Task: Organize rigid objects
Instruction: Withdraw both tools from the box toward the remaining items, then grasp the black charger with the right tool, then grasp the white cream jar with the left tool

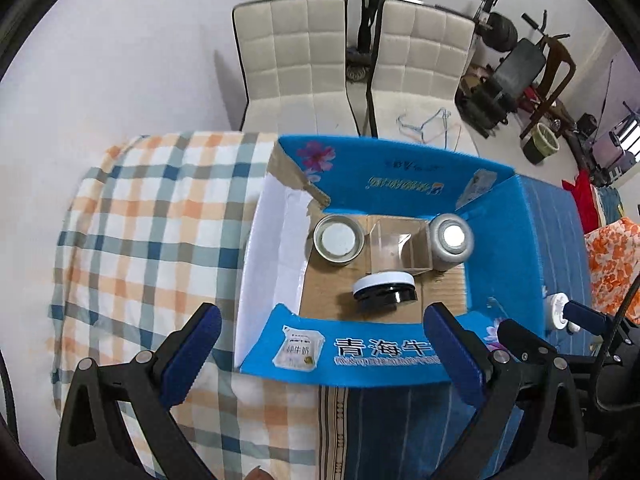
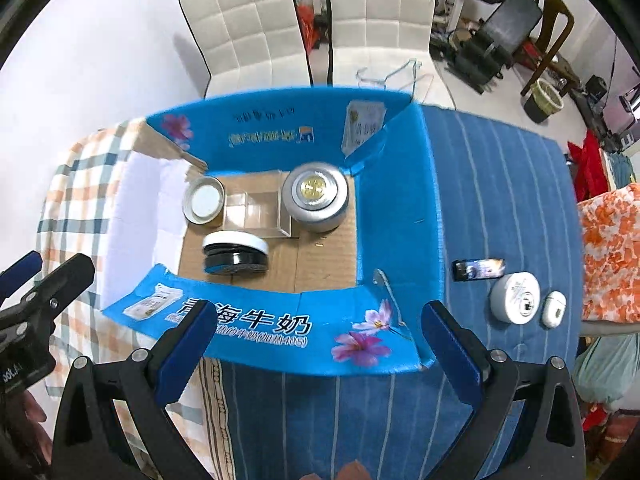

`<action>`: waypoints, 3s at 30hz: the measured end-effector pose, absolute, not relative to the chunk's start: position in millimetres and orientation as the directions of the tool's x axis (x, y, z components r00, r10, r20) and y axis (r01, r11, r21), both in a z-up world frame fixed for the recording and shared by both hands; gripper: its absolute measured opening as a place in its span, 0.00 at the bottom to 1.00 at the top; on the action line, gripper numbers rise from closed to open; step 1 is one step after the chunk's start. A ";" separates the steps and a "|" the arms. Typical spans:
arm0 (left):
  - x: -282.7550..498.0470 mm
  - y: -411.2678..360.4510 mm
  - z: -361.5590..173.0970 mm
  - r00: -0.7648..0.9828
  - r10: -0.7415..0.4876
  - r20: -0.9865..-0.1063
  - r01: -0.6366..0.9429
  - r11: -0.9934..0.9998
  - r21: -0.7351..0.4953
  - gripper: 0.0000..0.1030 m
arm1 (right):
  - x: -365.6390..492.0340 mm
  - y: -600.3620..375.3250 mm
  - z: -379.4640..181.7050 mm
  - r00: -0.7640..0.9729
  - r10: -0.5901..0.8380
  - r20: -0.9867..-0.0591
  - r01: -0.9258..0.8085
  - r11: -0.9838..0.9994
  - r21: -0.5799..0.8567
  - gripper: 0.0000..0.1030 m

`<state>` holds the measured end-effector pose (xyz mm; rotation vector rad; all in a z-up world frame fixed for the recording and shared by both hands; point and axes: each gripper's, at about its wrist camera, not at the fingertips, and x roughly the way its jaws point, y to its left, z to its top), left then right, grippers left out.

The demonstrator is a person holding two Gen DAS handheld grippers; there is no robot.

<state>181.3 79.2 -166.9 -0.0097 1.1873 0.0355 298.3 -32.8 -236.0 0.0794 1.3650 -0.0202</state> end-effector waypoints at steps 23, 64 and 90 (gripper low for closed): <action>131.4 2.8 -82.4 0.496 -0.017 -0.868 0.046 0.999 0.006 1.00 | 224.0 -125.8 -130.3 0.349 0.110 -0.930 0.149 0.974 0.171 1.00; 161.8 -267.4 -278.6 0.217 0.132 -0.967 0.319 0.927 0.198 1.00 | 128.4 -401.9 -387.3 -0.087 0.054 -0.995 0.514 0.858 0.001 0.61; 215.4 -370.6 -377.3 -0.004 -0.028 -1.000 0.380 0.925 -0.027 0.65 | 167.3 -475.0 -394.0 -0.106 0.018 -0.994 0.649 0.759 -0.055 0.60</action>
